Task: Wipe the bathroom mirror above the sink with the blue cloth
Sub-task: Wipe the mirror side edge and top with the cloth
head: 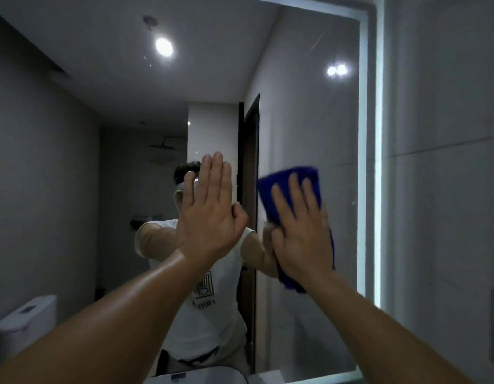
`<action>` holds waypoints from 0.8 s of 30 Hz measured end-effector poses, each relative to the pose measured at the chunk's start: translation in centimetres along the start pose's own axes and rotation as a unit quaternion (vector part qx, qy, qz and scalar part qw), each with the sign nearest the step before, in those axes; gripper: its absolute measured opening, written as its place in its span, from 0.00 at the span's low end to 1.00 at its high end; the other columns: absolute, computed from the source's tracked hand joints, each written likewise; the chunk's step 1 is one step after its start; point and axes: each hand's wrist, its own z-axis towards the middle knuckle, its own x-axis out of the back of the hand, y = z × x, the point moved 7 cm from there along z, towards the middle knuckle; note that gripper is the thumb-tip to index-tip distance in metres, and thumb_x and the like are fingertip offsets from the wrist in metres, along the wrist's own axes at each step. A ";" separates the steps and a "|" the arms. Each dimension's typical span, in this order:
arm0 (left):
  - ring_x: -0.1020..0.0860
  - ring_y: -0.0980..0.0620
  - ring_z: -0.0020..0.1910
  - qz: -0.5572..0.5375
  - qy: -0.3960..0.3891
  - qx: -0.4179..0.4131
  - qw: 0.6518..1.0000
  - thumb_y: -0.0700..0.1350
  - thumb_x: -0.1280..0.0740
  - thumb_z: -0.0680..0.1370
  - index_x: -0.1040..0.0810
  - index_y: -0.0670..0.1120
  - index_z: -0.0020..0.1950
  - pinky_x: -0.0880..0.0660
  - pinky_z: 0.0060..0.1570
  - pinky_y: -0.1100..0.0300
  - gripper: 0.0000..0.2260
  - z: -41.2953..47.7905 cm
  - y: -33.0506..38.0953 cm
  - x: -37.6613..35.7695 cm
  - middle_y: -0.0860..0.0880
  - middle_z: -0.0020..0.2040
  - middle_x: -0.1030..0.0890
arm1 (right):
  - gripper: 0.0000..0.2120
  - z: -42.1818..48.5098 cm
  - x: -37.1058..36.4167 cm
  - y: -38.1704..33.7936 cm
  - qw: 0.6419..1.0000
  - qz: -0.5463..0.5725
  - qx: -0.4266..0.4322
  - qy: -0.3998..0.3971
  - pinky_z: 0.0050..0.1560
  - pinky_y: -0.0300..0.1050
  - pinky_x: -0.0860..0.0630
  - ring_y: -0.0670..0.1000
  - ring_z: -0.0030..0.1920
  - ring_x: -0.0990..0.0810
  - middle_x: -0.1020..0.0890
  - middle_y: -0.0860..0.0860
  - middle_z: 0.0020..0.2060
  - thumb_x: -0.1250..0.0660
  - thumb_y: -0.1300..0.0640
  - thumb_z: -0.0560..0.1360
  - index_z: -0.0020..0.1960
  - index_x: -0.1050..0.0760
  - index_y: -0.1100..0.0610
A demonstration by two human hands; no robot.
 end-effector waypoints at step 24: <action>0.32 0.43 0.61 0.027 0.084 -0.043 0.995 0.50 0.43 0.76 0.29 0.42 0.65 0.40 0.64 0.49 0.20 9.5 -1.8 6.9 0.40 0.61 0.26 | 0.32 19.9 4.7 5.7 0.993 -0.057 0.093 -0.046 0.77 0.60 0.50 0.54 0.80 0.56 0.52 0.51 0.80 0.48 0.48 0.78 0.80 0.52 0.45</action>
